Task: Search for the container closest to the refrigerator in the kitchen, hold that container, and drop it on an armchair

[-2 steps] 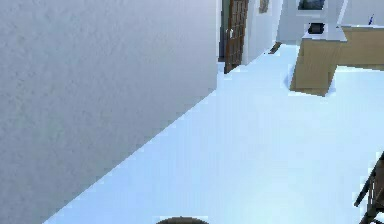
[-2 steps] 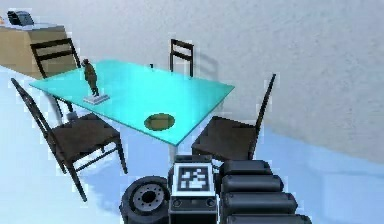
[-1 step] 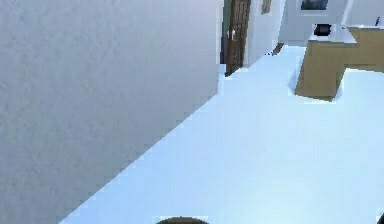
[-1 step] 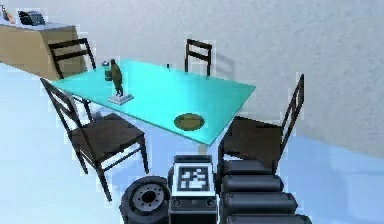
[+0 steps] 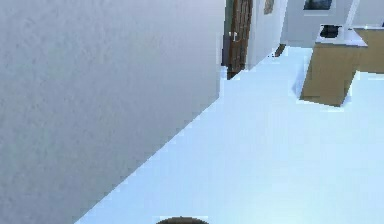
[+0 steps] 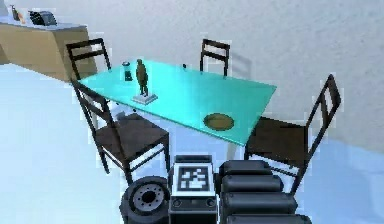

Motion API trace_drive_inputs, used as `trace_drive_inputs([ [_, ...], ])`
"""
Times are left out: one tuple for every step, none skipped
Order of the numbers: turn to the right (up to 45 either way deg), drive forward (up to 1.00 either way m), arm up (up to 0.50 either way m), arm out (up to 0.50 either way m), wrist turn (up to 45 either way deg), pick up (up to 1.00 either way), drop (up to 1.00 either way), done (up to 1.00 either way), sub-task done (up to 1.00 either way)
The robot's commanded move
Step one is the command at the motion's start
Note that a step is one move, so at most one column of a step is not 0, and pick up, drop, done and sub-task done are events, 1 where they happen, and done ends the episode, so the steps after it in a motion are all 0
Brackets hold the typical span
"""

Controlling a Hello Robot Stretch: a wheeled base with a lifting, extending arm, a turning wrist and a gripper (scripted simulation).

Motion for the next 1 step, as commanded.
trace_drive_inputs([
  [12.0, 0.00, 0.00, 0.00, 0.0, 0.00, 0.00, 0.00, 0.00],
])
